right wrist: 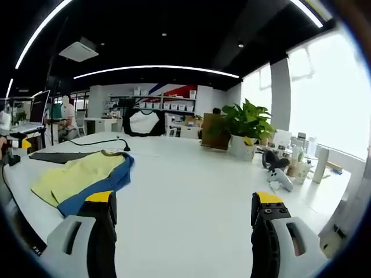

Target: Fold the garment on the visible template until the final outline fits inside the template.

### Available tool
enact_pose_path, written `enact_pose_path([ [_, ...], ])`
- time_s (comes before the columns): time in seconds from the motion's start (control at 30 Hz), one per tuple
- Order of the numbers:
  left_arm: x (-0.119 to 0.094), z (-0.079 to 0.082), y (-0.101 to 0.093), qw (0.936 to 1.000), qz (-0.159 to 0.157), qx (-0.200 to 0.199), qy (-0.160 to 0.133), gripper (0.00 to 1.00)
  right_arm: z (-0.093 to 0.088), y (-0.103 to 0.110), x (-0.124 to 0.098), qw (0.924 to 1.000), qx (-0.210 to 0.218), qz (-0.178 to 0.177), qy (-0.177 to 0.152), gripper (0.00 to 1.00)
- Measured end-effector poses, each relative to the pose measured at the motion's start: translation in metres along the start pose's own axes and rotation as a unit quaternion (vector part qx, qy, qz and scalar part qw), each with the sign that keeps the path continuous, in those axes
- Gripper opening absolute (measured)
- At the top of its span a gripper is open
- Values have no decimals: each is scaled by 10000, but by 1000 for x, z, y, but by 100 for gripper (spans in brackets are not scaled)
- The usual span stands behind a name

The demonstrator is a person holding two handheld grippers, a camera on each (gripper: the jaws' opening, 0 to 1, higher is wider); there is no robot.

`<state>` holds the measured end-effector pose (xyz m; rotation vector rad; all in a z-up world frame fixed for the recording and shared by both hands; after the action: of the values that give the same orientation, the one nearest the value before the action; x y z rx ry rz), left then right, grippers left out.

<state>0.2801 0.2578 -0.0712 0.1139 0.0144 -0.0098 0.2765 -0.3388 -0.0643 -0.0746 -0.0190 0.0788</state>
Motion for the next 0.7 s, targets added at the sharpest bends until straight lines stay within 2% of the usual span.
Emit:
enact_pose_path([
  [0.03, -8, 5, -4, 9997, 171, -56, -159, 92, 0, 0, 0, 9999, 97, -12, -46, 100],
  [0.1, -16, 16, -12, 9984, 216, 14, -531, 100, 0, 1, -1, 10000, 81, -20, -25, 100],
  [0.13, -22, 19, -17, 9980, 203, -165, -578, 99, 2, 3, -1, 10000, 29, 10, -56, 100],
  [0.23, -31, 27, -30, 9983, -14, -196, -555, 100, 7, 9, 1, 9998, -75, 154, -143, 100],
  [0.33, -39, 35, -33, 9975, 61, -179, -684, 100, 2, 11, 3, 9988, -446, 218, 44, 100],
  [0.4, -44, 39, -36, 9971, 101, -172, -730, 100, 0, 12, 4, 9985, -489, 238, 72, 100],
  [0.47, -47, 43, -39, 9965, 161, -224, -785, 100, 0, 12, 3, 9983, -523, 256, 45, 100],
  [0.7, -50, 52, -54, 9963, 10, -227, -833, 100, 6, 17, 3, 9970, -674, 378, -85, 100],
])
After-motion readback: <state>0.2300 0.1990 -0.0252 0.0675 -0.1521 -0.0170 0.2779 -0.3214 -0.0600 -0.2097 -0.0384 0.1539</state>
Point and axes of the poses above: the point that each gripper's makers call its tool centre point, and the gripper's own axes: x roughly forward along the fingers, y roughly to its left, z roughly out of its top, the point moved 6 cm from there along -x, roughly backward along the fingers, and after that the axes turned 9 degrees about -y, right-handed, at the moved point
